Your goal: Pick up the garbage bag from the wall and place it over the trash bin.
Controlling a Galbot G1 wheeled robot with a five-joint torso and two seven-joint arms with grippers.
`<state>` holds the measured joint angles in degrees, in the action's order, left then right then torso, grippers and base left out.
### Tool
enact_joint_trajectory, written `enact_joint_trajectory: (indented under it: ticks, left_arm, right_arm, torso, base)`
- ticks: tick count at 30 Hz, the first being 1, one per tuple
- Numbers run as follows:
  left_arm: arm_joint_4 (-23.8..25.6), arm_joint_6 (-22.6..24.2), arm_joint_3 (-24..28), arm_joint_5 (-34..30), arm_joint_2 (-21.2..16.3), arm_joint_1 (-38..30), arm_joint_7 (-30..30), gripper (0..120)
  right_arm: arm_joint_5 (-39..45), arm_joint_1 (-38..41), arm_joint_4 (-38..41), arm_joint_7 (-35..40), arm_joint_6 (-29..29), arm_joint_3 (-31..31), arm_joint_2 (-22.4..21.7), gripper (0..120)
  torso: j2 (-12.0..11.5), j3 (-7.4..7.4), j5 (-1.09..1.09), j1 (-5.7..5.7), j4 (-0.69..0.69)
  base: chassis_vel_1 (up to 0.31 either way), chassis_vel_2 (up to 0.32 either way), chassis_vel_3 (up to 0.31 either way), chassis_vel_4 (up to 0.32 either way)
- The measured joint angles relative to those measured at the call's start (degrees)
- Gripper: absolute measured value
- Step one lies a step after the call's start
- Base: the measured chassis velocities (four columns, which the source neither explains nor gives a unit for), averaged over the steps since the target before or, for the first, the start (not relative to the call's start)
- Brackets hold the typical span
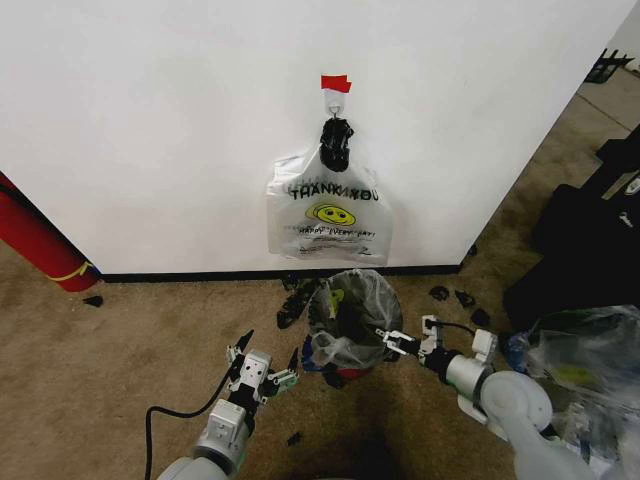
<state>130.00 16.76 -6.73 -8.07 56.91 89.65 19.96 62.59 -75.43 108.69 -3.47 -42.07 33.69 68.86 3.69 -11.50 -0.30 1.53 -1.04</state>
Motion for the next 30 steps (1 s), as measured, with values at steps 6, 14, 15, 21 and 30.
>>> enact_joint_trajectory:
  ticks: [6, 14, 15, 21, 30]
  left_arm:
    - [-0.60, -0.27, 0.42, 0.39, 0.74, 0.31, -0.01, 100]
    - [-1.11, -2.70, 0.51, 0.10, 3.02, 0.97, -0.33, 100]
    - [-1.21, -2.96, 0.50, 0.10, 3.51, 1.14, -0.33, 100]
    - [-1.23, -7.51, -0.68, 0.56, 7.36, 1.18, 0.12, 100]
    - [-0.66, -28.85, -10.24, 5.19, 17.88, -2.86, -6.96, 100]
  right_arm:
    - [4.07, -0.27, -1.24, 3.65, -0.07, 1.66, 1.16, 100]
    - [-0.78, -3.02, 2.61, -4.82, 2.29, 1.60, 1.75, 100]
    - [-2.41, -3.12, 3.27, -6.73, 3.40, 1.60, 1.74, 100]
    - [-15.85, -3.27, 3.86, -16.10, 24.89, 0.66, 1.49, 100]
    - [-43.44, -6.92, 11.64, -10.78, 66.71, 2.97, 7.29, 100]
  torso:
    - [0.00, 0.00, 0.01, 0.00, 0.01]
    - [0.00, 0.00, -0.01, 0.00, 0.00]
    - [0.00, 0.00, -0.01, 0.00, 0.00]
    - [0.00, 0.00, 0.00, 0.00, 0.01]
    - [0.00, 0.00, 0.00, 0.00, 0.01]
  base:
    - [0.000, 0.000, 0.000, 0.000]
    - [0.000, 0.000, 0.000, 0.000]
    - [0.000, 0.000, 0.000, 0.000]
    - [0.000, 0.000, 0.000, 0.000]
    - [0.000, 0.000, 0.000, 0.000]
